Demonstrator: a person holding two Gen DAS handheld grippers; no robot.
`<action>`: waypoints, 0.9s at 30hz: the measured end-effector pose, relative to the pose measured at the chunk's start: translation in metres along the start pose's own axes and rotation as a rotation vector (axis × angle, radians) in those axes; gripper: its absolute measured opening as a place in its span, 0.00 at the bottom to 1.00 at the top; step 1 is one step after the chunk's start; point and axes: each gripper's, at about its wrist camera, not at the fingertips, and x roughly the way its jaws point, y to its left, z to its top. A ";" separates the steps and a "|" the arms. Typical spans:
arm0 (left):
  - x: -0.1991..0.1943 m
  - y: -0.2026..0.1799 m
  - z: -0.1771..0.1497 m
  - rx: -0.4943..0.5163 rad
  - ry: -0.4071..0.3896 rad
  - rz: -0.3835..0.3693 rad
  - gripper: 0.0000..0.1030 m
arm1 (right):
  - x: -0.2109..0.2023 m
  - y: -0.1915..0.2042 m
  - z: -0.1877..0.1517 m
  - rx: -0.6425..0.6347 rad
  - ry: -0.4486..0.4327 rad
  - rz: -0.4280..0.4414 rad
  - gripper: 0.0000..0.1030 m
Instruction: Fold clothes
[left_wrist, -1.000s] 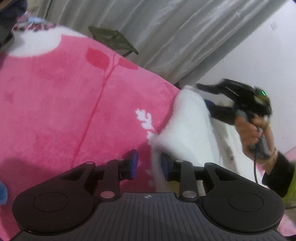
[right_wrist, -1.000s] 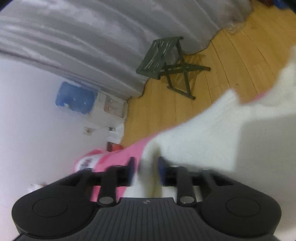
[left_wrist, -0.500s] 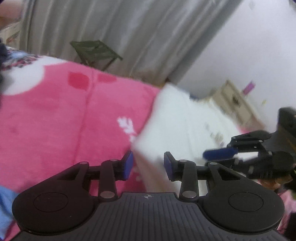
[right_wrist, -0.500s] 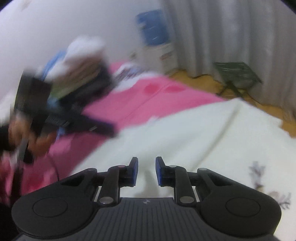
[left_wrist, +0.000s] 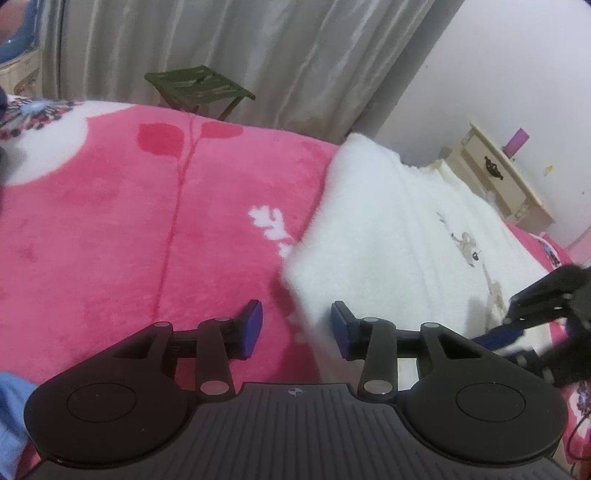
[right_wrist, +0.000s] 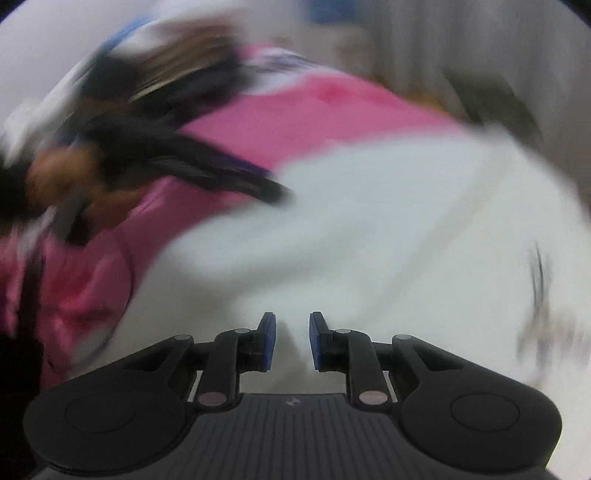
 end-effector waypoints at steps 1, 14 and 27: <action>-0.007 0.000 -0.002 0.000 -0.012 0.006 0.40 | -0.001 -0.017 -0.004 0.111 0.006 0.023 0.23; -0.052 -0.047 -0.022 0.141 -0.036 -0.084 0.41 | 0.026 -0.038 -0.063 0.564 0.180 0.336 0.25; -0.031 -0.053 -0.049 0.213 0.080 -0.099 0.41 | -0.002 -0.029 -0.078 0.474 0.193 0.247 0.06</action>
